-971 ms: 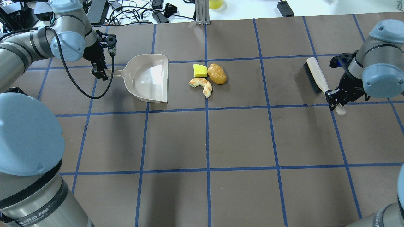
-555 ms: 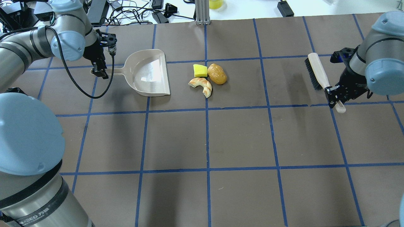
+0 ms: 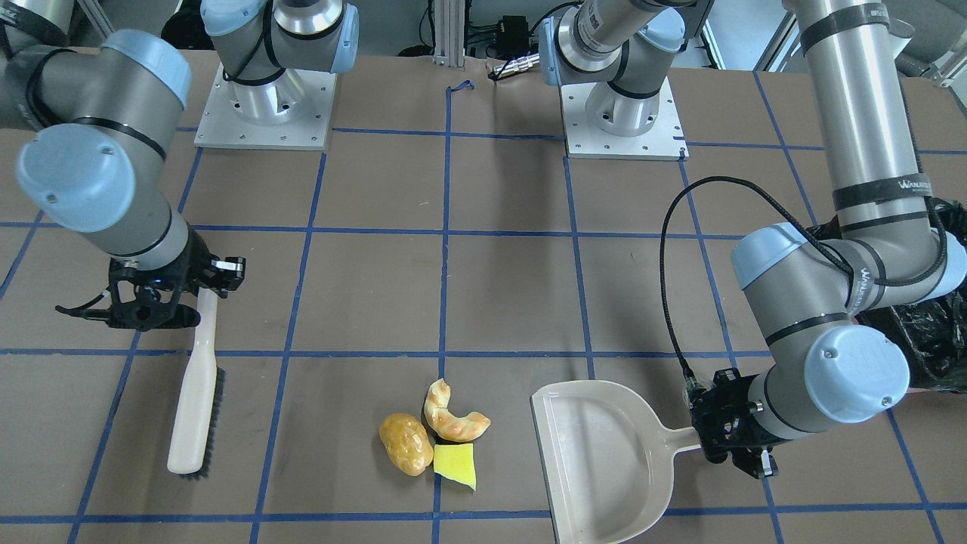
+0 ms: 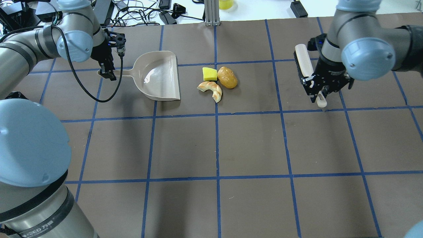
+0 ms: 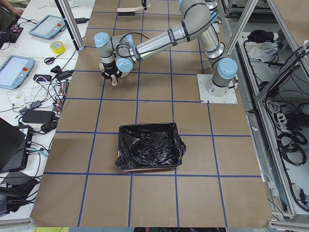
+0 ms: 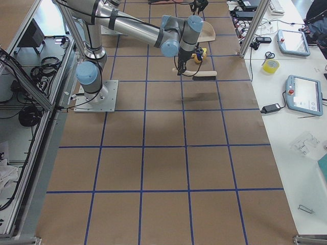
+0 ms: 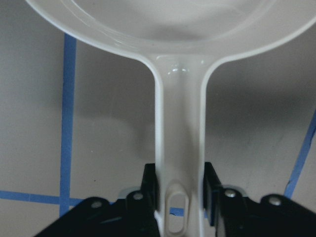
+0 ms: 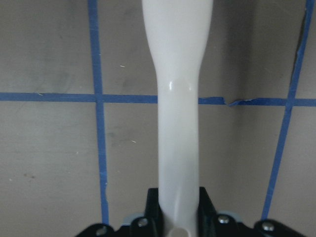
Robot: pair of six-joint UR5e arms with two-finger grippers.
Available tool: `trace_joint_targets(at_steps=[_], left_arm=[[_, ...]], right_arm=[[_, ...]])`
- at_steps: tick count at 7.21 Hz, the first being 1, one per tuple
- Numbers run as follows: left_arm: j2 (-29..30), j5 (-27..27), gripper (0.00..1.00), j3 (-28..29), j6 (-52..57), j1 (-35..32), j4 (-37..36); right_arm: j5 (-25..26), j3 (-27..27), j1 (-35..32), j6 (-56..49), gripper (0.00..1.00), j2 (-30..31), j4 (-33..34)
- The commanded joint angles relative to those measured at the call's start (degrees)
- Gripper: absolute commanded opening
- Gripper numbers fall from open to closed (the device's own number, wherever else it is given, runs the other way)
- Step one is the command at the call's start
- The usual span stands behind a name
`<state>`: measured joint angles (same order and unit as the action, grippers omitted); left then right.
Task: Sweep and dump trash into bin
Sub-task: 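Move the brush with the right gripper behind the toy trash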
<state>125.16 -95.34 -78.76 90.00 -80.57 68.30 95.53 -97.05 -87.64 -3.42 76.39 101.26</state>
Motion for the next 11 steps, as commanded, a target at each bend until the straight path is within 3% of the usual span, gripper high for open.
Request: trace_joint_targets(at_steps=[1, 4, 8, 11], left_arm=[[0.0, -0.4, 0.09, 0.3, 0.3, -0.6, 0.0], [0.1, -3.3, 0.09, 0.3, 0.3, -1.9, 0.0], [0.5, -5.0, 0.1, 0.4, 0.3, -2.4, 0.0], [0.7, -5.0, 0.1, 0.4, 0.1, -2.4, 0.0]], right_arm=[[0.9, 2.3, -8.7, 14.1, 0.0, -4.5, -1.2], [-2.4, 7.7, -16.3, 25.9, 0.0, -10.5, -1.0], [-7.6, 7.7, -19.5, 32.6, 0.0, -13.3, -0.5], [-12.9, 7.8, -20.5, 35.9, 0.0, -14.1, 4.4]])
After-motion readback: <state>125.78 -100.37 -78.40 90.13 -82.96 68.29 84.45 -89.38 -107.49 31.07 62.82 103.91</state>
